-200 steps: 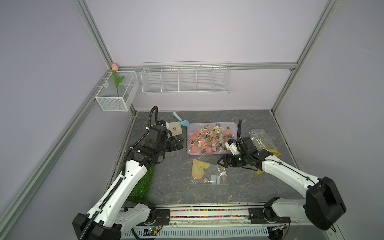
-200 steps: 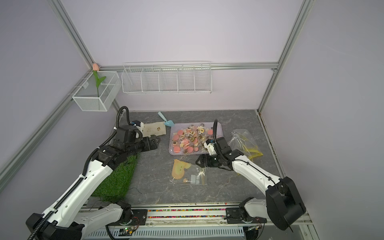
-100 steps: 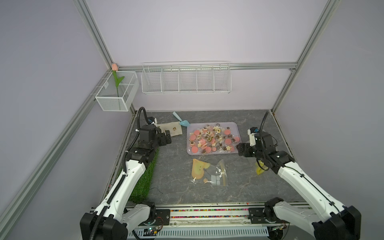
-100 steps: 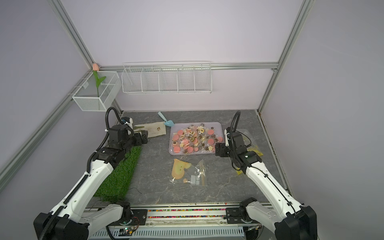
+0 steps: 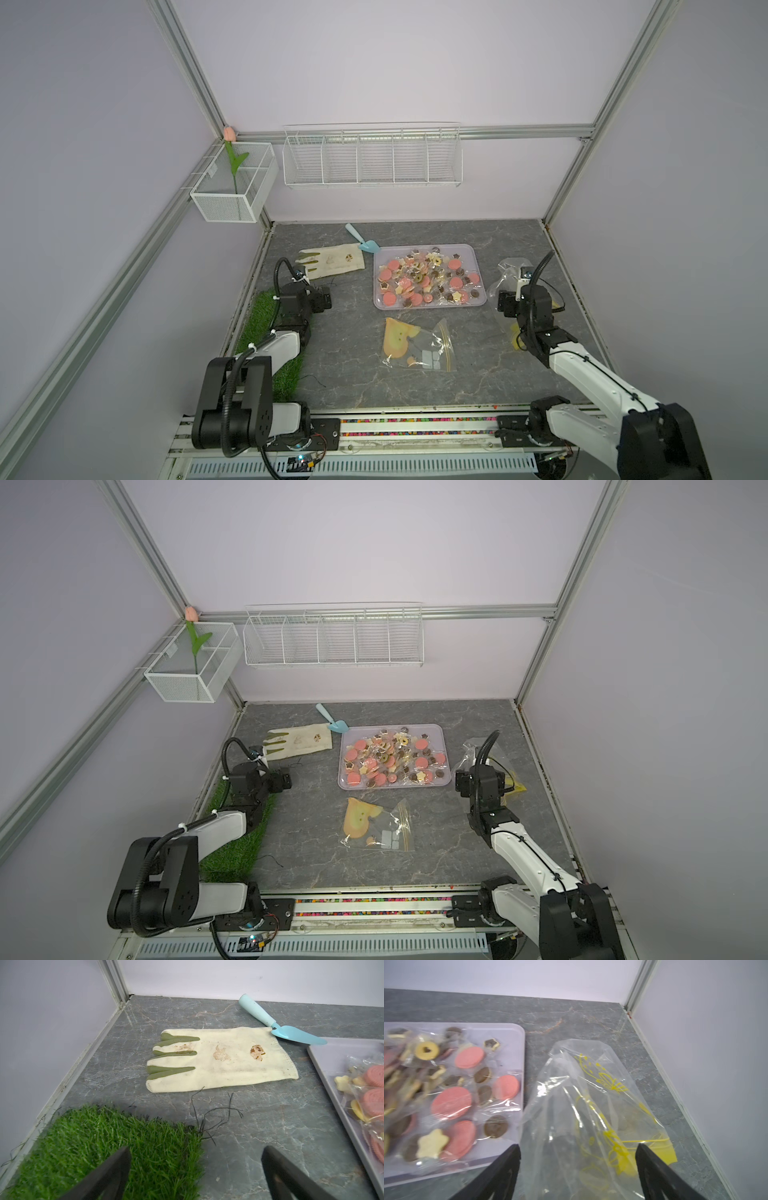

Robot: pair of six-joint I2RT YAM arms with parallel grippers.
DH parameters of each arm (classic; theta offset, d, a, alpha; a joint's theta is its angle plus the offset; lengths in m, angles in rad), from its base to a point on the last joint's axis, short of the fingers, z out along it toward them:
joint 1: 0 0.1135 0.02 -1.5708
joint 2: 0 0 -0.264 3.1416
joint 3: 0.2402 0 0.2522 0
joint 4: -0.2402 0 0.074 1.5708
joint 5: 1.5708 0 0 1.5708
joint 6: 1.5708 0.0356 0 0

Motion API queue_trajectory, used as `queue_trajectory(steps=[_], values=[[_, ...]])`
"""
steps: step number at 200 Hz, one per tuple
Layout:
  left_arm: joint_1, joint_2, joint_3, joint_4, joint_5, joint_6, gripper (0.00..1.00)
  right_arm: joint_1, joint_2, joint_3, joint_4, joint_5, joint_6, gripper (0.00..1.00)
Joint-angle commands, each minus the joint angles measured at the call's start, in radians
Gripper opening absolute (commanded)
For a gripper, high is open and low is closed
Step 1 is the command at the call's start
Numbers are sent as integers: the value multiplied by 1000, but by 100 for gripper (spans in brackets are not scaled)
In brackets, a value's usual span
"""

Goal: Pour cookies out of the ziploc bag
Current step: Reset both arms

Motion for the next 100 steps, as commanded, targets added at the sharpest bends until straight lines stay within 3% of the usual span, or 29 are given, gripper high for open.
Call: queue_trajectory(steps=[1, 39, 61, 77, 100], values=[[4, 54, -33, 288, 16, 30, 100, -42, 55, -59, 281, -13, -62, 89], [7, 173, -70, 474, -12, 25, 100, -75, 224, -137, 607, -91, -98, 89], [14, 147, -34, 360, -22, 5, 99, -80, 355, -146, 756, -99, -124, 89], [16, 168, -41, 404, -89, -19, 98, -94, 435, -136, 825, -96, -114, 90], [16, 168, -41, 407, -98, -19, 99, -126, 478, -97, 770, -87, -62, 89]])
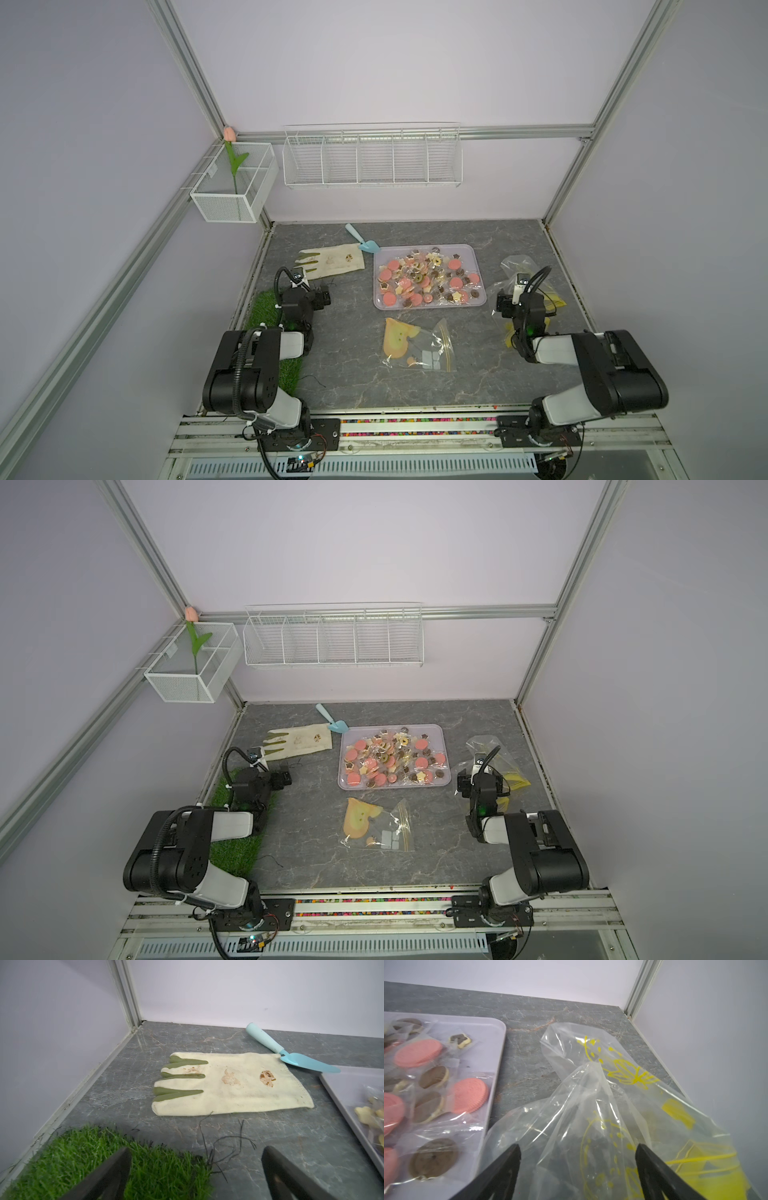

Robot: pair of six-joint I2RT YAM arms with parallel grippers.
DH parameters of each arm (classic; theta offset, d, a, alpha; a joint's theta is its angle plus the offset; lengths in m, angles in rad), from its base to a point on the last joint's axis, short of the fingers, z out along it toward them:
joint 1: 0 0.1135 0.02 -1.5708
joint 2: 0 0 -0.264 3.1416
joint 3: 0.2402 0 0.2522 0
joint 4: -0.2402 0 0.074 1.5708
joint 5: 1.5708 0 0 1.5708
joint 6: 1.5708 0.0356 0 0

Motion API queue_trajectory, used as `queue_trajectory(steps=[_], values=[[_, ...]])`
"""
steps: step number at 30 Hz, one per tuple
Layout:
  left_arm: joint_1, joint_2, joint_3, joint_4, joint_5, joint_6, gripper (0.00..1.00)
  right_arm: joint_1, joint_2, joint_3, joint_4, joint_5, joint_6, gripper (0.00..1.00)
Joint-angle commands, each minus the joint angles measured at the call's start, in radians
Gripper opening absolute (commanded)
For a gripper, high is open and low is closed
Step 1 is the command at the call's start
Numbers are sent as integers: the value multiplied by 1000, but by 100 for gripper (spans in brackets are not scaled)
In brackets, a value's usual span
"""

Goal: Pour cookies out of the ziploc bag
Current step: Reset both arms

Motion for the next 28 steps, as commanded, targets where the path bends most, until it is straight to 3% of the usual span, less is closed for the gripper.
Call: queue_trajectory(steps=[1, 28], values=[[6, 9, 8, 55, -43, -11, 99, -27, 30, 27, 98, -8, 18, 89], [6, 11, 7, 56, -39, -7, 99, -51, 17, 36, 60, -50, 33, 89]])
